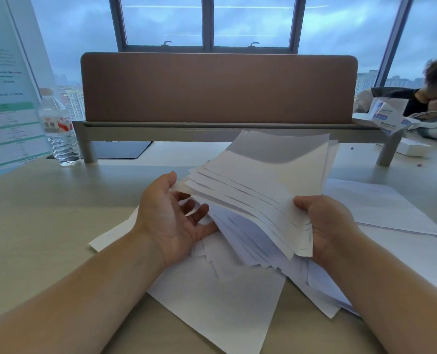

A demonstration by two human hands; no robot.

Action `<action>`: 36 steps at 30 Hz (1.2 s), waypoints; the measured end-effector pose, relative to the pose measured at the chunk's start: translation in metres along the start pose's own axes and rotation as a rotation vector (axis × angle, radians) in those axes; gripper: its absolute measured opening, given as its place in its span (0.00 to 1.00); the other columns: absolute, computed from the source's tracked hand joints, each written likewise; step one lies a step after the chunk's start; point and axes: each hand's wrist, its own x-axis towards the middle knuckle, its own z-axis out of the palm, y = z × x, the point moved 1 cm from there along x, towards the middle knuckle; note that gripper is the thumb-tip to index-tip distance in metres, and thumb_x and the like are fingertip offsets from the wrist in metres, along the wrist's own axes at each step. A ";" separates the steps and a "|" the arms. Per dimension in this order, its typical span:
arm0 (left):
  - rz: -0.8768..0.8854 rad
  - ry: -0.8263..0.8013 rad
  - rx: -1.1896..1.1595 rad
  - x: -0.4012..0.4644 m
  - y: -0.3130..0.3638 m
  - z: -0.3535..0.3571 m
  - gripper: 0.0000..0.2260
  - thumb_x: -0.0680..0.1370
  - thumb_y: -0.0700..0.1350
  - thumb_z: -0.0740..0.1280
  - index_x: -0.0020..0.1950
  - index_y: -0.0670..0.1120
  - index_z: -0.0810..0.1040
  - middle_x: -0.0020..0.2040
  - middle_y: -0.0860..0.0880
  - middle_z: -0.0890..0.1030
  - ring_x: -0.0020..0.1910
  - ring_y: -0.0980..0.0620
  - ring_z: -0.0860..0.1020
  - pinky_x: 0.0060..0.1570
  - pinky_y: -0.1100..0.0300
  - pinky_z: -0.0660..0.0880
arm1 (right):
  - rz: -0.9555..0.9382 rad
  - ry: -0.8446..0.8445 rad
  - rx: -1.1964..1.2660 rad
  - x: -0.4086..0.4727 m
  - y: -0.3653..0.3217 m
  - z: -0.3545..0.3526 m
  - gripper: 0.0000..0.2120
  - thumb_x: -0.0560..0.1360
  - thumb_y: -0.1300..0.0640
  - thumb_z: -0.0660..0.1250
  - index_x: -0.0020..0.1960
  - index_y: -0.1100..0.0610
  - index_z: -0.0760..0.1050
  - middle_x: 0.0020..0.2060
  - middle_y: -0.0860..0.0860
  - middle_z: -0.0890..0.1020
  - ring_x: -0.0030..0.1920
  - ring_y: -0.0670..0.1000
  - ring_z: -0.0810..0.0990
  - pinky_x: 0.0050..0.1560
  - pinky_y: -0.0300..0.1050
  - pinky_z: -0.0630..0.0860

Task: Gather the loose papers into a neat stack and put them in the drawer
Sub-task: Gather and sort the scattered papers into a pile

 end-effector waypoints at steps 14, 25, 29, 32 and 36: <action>-0.083 -0.137 -0.061 -0.005 0.001 -0.005 0.29 0.80 0.62 0.62 0.73 0.44 0.73 0.67 0.33 0.81 0.56 0.35 0.85 0.48 0.39 0.85 | -0.036 -0.016 -0.019 -0.003 -0.002 0.001 0.06 0.79 0.66 0.66 0.50 0.57 0.80 0.45 0.57 0.84 0.43 0.59 0.82 0.39 0.50 0.79; -0.341 -0.049 0.328 -0.010 0.033 -0.006 0.36 0.79 0.69 0.57 0.73 0.40 0.70 0.62 0.33 0.76 0.55 0.30 0.82 0.63 0.34 0.77 | -0.020 -0.005 0.014 -0.003 -0.003 0.001 0.07 0.79 0.65 0.66 0.53 0.57 0.80 0.45 0.56 0.84 0.43 0.59 0.83 0.40 0.51 0.79; -0.421 -0.103 0.447 -0.018 0.052 -0.011 0.37 0.79 0.70 0.56 0.75 0.43 0.69 0.67 0.30 0.77 0.59 0.25 0.82 0.66 0.33 0.74 | -0.007 -0.009 0.019 -0.006 -0.004 0.002 0.08 0.79 0.64 0.66 0.55 0.57 0.80 0.45 0.57 0.84 0.43 0.59 0.83 0.37 0.49 0.80; -0.450 -0.144 0.415 -0.023 0.055 -0.010 0.37 0.79 0.70 0.57 0.75 0.42 0.70 0.70 0.27 0.75 0.62 0.23 0.79 0.70 0.32 0.70 | -0.002 -0.019 0.028 -0.010 -0.005 0.001 0.07 0.80 0.65 0.65 0.51 0.57 0.80 0.42 0.56 0.83 0.40 0.58 0.82 0.33 0.47 0.79; -0.467 -0.203 0.302 -0.024 0.049 -0.006 0.39 0.79 0.68 0.58 0.76 0.37 0.69 0.69 0.26 0.74 0.64 0.22 0.78 0.63 0.29 0.75 | -0.008 -0.023 0.027 -0.015 -0.007 0.001 0.08 0.79 0.66 0.65 0.54 0.58 0.80 0.43 0.56 0.83 0.40 0.58 0.82 0.35 0.48 0.79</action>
